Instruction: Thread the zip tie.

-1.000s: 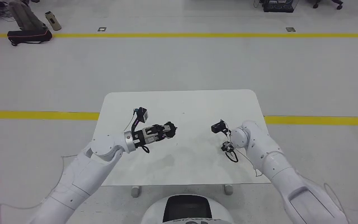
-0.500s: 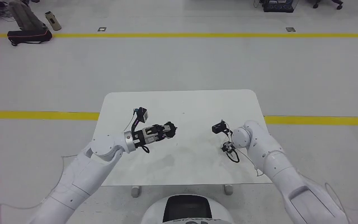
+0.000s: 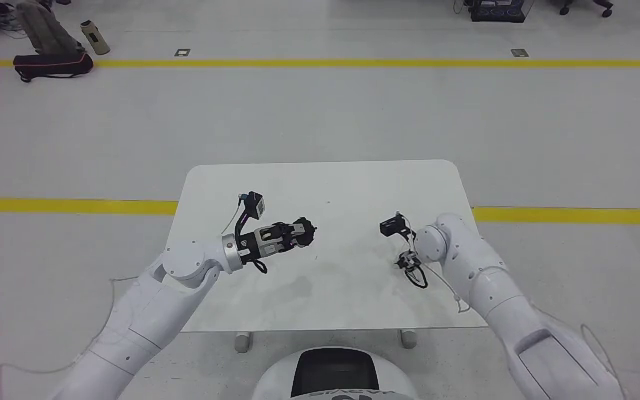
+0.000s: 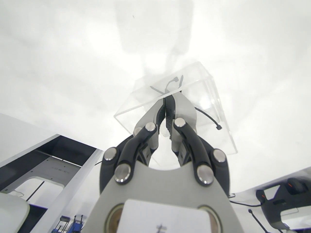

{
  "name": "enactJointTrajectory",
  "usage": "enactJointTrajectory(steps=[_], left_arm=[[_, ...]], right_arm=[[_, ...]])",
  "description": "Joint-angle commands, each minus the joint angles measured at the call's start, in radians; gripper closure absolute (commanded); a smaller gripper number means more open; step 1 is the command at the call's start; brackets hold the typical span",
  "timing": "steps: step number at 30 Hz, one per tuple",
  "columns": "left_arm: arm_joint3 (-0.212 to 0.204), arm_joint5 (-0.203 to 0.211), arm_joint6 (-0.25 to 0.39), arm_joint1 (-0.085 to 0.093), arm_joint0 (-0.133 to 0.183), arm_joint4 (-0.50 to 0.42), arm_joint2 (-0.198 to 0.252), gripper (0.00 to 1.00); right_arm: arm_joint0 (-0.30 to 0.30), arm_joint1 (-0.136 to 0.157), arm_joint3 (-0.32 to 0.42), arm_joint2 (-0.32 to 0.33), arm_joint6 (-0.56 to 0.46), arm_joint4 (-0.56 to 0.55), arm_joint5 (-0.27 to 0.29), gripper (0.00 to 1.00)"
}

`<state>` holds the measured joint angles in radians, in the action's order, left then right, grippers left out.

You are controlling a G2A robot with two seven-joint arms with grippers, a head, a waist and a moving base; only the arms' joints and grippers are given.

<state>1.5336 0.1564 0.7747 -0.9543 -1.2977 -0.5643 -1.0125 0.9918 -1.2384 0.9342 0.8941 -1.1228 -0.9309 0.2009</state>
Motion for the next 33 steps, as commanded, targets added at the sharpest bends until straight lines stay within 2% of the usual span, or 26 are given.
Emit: enactJointTrajectory(steps=[1,7,11,17,25,33], left_arm=[[0.0,0.0,0.0,0.0,0.0,0.0,0.0,1.0],[0.0,0.0,0.0,0.0,0.0,0.0,0.0,1.0],[0.0,0.0,0.0,0.0,0.0,0.0,0.0,1.0],[0.0,0.0,0.0,0.0,0.0,0.0,0.0,1.0],[0.0,0.0,0.0,0.0,0.0,0.0,0.0,1.0],[0.0,0.0,0.0,0.0,0.0,0.0,0.0,1.0]], right_arm=[[0.006,0.007,0.017,0.016,-0.008,0.007,0.005,1.0],[0.042,0.035,0.067,0.094,-0.036,0.068,0.042,1.0],[0.061,0.054,0.074,0.155,-0.062,0.144,0.096,1.0],[0.089,0.078,0.08,0.223,-0.079,0.215,0.138,1.0],[0.139,0.111,0.134,0.288,-0.078,0.31,0.139,1.0],[0.17,0.145,0.178,0.321,-0.1,0.415,0.139,1.0]])
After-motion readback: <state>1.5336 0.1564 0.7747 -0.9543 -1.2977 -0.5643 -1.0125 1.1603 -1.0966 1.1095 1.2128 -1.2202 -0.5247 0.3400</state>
